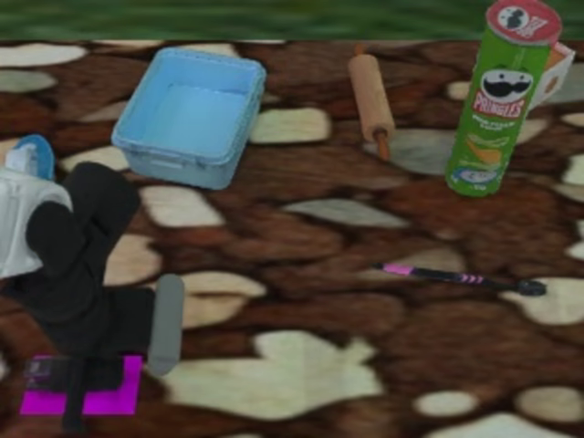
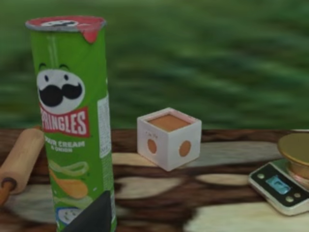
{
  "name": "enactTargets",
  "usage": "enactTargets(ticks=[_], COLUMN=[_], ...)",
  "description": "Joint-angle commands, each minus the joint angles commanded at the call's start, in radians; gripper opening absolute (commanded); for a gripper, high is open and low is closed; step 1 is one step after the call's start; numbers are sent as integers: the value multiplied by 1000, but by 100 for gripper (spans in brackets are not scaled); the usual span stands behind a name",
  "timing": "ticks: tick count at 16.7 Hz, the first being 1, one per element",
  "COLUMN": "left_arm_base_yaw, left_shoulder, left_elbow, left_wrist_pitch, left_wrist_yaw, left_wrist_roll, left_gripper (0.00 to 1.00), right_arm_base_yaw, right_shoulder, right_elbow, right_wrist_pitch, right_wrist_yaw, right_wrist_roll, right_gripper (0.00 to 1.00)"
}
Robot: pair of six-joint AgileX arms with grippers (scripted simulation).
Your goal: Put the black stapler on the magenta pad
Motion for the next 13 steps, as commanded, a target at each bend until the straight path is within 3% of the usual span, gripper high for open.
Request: enactTargets(ticks=[9,13], left_arm_base_yaw=[0,0], left_shoulder=[0,0], left_elbow=[0,0], left_wrist_pitch=[0,0], left_wrist_yaw=[0,0], left_wrist_roll=[0,0], left_gripper=[98,100], right_arm_base_yaw=[0,0], right_shoulder=[0,0], right_elbow=[0,0], right_wrist_pitch=[0,0], right_wrist_yaw=[0,0], right_wrist_roll=[0,0], right_gripper=[100,100])
